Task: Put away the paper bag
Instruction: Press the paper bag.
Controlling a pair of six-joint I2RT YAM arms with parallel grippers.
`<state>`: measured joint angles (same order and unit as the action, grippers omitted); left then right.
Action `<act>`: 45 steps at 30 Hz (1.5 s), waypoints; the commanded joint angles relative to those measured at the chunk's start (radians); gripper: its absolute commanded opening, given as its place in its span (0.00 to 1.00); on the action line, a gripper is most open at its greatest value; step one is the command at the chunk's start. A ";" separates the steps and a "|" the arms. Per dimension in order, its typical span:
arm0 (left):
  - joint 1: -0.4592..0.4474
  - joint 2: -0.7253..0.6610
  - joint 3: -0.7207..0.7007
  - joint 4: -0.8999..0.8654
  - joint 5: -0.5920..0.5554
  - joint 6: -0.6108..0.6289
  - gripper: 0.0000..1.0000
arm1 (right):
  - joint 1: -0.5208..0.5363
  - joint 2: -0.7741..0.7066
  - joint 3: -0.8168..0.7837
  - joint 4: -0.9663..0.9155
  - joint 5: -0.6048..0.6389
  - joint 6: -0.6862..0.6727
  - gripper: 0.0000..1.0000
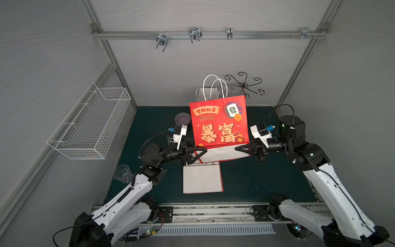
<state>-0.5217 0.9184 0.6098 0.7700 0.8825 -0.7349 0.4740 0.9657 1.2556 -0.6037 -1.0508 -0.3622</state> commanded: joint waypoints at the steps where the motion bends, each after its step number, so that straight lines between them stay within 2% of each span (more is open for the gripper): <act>1: -0.011 0.019 0.060 0.118 0.017 0.010 0.35 | 0.006 -0.012 -0.007 -0.007 -0.008 0.023 0.00; 4: -0.018 0.016 0.061 0.083 0.023 0.050 0.04 | 0.006 -0.011 -0.005 -0.007 0.000 0.034 0.00; 5: -0.018 0.009 0.058 0.067 0.018 0.064 0.00 | 0.006 -0.011 -0.005 -0.011 0.004 0.039 0.00; 7: -0.020 -0.008 0.058 0.021 0.002 0.102 0.00 | 0.005 -0.013 -0.003 -0.022 0.020 0.050 0.00; 8: -0.021 -0.019 0.061 -0.017 -0.009 0.130 0.00 | 0.005 -0.013 -0.003 -0.030 0.030 0.057 0.09; 10: -0.026 -0.039 0.073 -0.107 -0.024 0.196 0.00 | 0.003 -0.016 0.001 -0.028 0.044 0.092 0.32; 11: -0.028 -0.050 0.081 -0.164 -0.035 0.233 0.00 | 0.000 -0.017 0.002 -0.016 0.038 0.114 0.40; 12: -0.029 -0.055 0.087 -0.206 -0.040 0.262 0.00 | -0.001 -0.018 0.003 0.002 0.031 0.136 0.43; 14: -0.031 -0.061 0.097 -0.272 -0.046 0.304 0.00 | -0.002 -0.017 0.005 0.053 0.015 0.177 0.42; 15: -0.032 -0.062 0.099 -0.285 -0.047 0.310 0.00 | -0.001 -0.015 0.006 0.074 0.008 0.189 0.37; 20: -0.032 -0.054 0.100 -0.276 -0.056 0.293 0.00 | -0.002 0.002 0.003 0.086 0.011 0.188 0.00; 26: -0.032 -0.055 0.088 -0.282 -0.080 0.277 0.00 | -0.007 -0.001 -0.026 0.100 0.030 0.184 0.00; 27: -0.033 -0.060 0.082 -0.290 -0.087 0.283 0.00 | -0.010 0.003 -0.022 0.108 0.036 0.190 0.12; 28: -0.031 -0.064 0.073 -0.294 -0.093 0.288 0.00 | -0.013 0.006 -0.016 0.118 0.040 0.213 0.29; 30: -0.032 -0.070 0.060 -0.298 -0.101 0.295 0.00 | -0.017 0.017 -0.001 0.133 0.038 0.234 0.44; 31: -0.032 -0.070 0.057 -0.304 -0.099 0.300 0.00 | -0.018 0.022 0.005 0.145 0.038 0.243 0.45; 33: -0.032 -0.069 0.056 -0.325 -0.092 0.312 0.00 | -0.021 0.035 0.018 0.164 0.033 0.256 0.40; 35: -0.031 -0.065 0.054 -0.338 -0.088 0.327 0.00 | -0.027 0.046 0.026 0.177 0.028 0.264 0.26; 37: -0.032 -0.064 0.053 -0.380 -0.086 0.340 0.00 | -0.035 0.051 0.025 0.189 0.026 0.270 0.05; 38: -0.032 -0.064 0.051 -0.384 -0.087 0.342 0.00 | -0.038 0.054 0.024 0.192 0.025 0.272 0.00; 42: -0.032 -0.064 0.050 -0.399 -0.086 0.354 0.00 | -0.046 0.053 0.025 0.222 0.023 0.292 0.00; 43: -0.033 -0.064 0.048 -0.400 -0.087 0.356 0.00 | -0.047 0.054 0.026 0.235 0.025 0.305 0.03; 44: -0.031 -0.064 0.047 -0.401 -0.086 0.358 0.00 | -0.049 0.057 0.029 0.247 0.027 0.317 0.17; 45: -0.032 -0.064 0.046 -0.403 -0.087 0.359 0.00 | -0.052 0.059 0.033 0.260 0.026 0.329 0.27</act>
<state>-0.5510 0.8589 0.6647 0.3950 0.7971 -0.4084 0.4347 1.0267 1.2556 -0.4374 -1.0088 -0.0723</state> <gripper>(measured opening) 0.044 0.218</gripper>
